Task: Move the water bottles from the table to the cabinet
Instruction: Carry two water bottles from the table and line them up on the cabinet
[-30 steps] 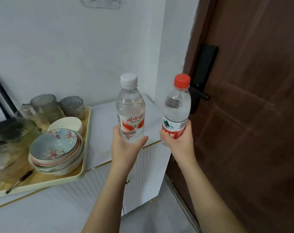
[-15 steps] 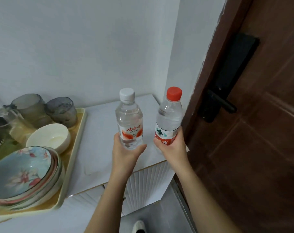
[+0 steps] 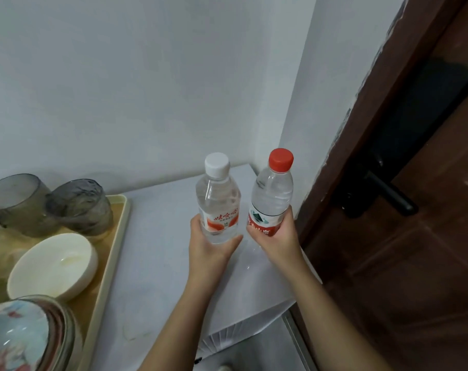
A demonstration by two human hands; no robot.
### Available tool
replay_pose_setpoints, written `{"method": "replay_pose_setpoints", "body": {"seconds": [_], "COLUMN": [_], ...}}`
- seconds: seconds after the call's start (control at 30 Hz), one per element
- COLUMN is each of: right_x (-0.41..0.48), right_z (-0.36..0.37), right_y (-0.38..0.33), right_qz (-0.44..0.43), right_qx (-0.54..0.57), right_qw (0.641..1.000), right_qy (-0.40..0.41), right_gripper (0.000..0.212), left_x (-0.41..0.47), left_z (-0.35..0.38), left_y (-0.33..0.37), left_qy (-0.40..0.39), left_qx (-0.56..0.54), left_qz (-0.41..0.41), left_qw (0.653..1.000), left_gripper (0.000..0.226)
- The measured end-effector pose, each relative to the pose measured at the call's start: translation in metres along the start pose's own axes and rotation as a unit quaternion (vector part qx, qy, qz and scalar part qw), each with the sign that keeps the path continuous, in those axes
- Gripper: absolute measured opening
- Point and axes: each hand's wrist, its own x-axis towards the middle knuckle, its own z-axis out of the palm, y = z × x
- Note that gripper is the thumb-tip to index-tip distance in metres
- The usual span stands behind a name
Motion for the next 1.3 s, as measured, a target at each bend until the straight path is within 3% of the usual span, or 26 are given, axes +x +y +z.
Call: {"method": "replay_pose_setpoints", "body": {"seconds": [0.13,0.23,0.4,0.63,0.73,0.97,1.3], "right_x": [0.014,0.020,0.027,0.058,0.073,0.104,0.125], "right_z": [-0.005,-0.016,-0.019,-0.007,-0.003,0.006,0.028], "right_y": [0.001,0.000,0.000,0.001,0.002,0.001,0.003], "right_qz": [0.006,-0.001,-0.028,-0.048,-0.069,-0.062,-0.035], "right_qx": [-0.016,-0.091,-0.142,-0.149,-0.201,-0.207,-0.227], "right_qw": [0.999,0.993,0.989,0.987,0.976,0.972,0.969], "right_qy": [-0.052,-0.075,-0.041,0.023,0.053,0.093,0.094], "right_gripper": [0.076,0.076,0.075,0.060,0.051,0.042,0.017], "left_x": [0.009,0.015,0.018,0.042,0.058,0.095,0.133], "left_z": [0.007,-0.001,-0.001,0.027,0.037,0.054,0.062], "left_y": [0.007,0.013,0.004,0.004,0.005,0.008,0.006], "left_qy": [-0.026,-0.058,-0.012,0.048,0.052,0.071,0.097], "left_qx": [0.008,0.098,0.175,0.100,0.099,0.159,0.210], "left_qz": [0.010,0.074,0.028,-0.030,-0.030,-0.012,-0.018], "left_qw": [1.000,0.991,0.984,0.993,0.993,0.985,0.973], "left_gripper": [0.067,0.065,0.062,0.062,0.056,0.051,0.045]}}
